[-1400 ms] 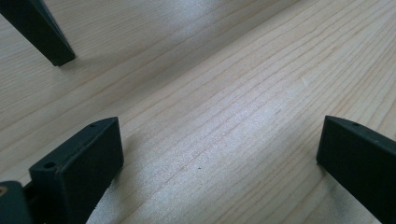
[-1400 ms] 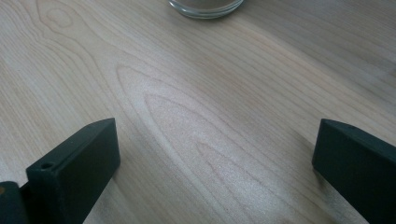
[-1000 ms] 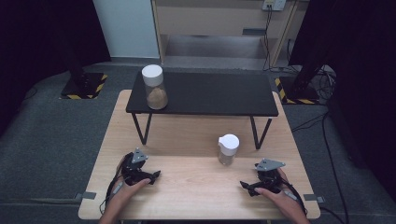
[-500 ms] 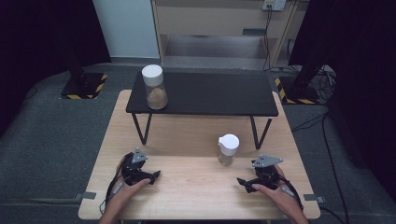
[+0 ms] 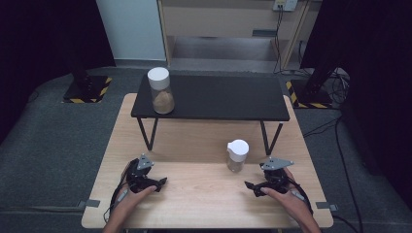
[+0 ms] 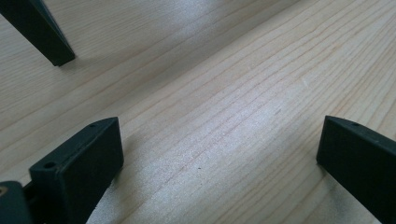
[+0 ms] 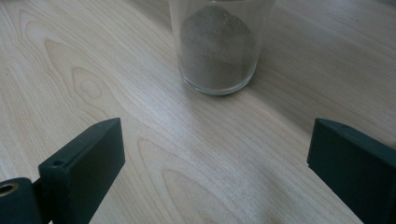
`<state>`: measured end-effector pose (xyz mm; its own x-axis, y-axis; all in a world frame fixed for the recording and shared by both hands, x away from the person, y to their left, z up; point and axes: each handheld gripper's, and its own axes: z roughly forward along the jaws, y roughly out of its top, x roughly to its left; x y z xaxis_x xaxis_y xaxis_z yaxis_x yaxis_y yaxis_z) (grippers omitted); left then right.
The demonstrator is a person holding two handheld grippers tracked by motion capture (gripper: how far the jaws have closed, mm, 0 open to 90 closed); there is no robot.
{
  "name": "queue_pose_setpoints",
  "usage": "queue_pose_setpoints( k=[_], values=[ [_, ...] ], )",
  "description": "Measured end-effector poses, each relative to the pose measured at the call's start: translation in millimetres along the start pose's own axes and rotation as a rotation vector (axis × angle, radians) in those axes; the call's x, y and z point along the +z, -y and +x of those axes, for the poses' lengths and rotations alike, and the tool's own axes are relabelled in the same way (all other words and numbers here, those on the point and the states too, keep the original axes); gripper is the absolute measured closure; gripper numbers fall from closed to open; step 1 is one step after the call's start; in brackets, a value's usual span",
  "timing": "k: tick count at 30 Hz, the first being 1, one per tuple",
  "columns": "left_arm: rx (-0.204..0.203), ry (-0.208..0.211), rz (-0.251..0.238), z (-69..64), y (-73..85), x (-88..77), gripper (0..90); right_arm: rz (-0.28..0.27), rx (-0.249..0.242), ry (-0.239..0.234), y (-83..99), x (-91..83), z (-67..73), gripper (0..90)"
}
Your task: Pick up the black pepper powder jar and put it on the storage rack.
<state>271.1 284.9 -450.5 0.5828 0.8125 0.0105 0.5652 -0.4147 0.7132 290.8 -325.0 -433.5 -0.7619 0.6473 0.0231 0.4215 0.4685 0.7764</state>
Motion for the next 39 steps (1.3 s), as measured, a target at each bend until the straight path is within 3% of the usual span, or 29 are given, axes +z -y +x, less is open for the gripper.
queue_pose_setpoints(
  k=[39],
  values=[
    [0.000, 0.000, 0.000, 0.0, 0.0, 0.0, 0.0, -0.052, -0.035, -0.003, -32.6, -4.9, -2.4, 5.0]
  ],
)
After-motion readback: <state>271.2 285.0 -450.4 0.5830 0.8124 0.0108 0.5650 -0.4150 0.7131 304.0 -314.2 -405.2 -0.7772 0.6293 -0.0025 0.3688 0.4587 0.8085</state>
